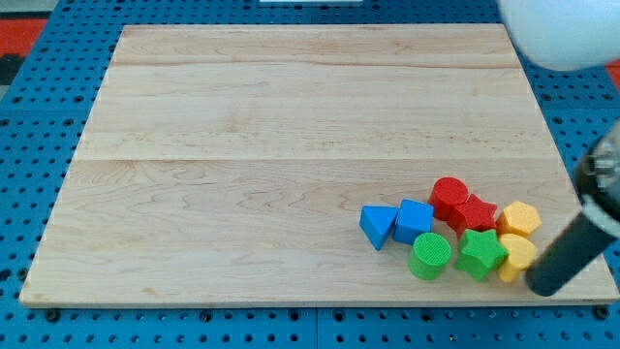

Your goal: Separate the group of blocks

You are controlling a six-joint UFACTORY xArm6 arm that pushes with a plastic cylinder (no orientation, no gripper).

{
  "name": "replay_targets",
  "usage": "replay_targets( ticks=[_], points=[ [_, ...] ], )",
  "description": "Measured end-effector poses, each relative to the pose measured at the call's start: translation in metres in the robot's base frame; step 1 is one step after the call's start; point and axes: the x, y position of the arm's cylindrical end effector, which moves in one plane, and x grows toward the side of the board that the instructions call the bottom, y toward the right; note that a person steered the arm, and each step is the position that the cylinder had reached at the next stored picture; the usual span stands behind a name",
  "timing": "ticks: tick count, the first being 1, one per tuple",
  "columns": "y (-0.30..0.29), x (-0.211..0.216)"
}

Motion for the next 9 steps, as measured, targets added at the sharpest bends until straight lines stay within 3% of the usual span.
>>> replay_targets(
  ticks=[2,5,7,9],
  points=[
    [-0.002,-0.061],
    [0.022,-0.069],
    [-0.098,-0.082],
    [-0.087,-0.086]
  ],
)
